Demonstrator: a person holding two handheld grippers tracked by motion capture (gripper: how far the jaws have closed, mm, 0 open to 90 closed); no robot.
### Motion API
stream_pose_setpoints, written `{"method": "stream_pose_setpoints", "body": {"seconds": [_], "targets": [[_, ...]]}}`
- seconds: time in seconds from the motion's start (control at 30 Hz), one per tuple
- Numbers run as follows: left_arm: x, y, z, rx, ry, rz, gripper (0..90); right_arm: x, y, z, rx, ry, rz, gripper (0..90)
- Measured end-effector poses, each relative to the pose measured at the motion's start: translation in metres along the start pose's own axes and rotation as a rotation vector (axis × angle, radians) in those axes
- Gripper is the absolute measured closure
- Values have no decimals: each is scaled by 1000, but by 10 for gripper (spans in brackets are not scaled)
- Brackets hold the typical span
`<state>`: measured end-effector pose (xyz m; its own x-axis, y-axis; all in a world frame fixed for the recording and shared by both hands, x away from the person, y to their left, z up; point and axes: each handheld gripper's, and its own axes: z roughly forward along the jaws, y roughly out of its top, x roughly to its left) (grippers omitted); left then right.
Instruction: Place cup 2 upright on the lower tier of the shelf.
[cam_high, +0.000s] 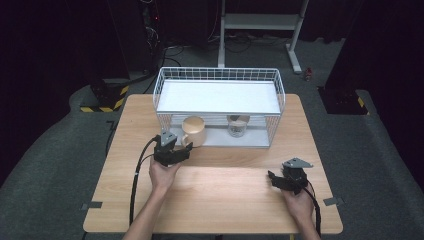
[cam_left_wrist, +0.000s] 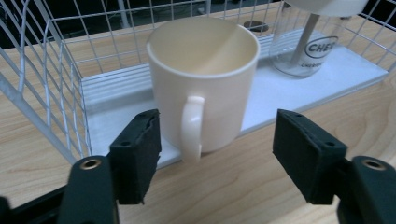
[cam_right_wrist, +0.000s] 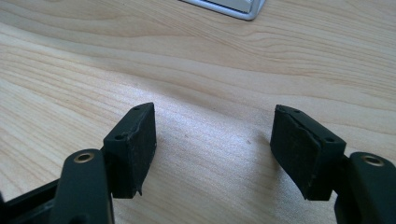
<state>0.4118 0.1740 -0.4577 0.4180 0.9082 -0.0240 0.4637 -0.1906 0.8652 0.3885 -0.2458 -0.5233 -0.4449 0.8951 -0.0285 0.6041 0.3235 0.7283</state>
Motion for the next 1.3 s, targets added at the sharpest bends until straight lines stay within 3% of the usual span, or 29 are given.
{"method": "stream_pose_setpoints", "body": {"seconds": [0.3, 0.37, 0.77, 1.13, 1.3], "targets": [[-14, -8, 1, 47, -28, 16, 421, 0, 0, 0, -1, 0, -3, 314], [-17, -9, 7, 69, -13, 18, 428, 0, 0, 0, -1, -1, -3, 314], [-27, -8, 32, 95, 69, 2, 466, 0, 0, 0, -1, -1, -3, 314], [-16, -8, 42, 103, 119, -42, 500, 0, 0, 0, 0, 0, 0, 314], [-15, -3, 49, 121, 134, -38, 500, 0, 0, 0, 0, 1, 0, 314]]}}
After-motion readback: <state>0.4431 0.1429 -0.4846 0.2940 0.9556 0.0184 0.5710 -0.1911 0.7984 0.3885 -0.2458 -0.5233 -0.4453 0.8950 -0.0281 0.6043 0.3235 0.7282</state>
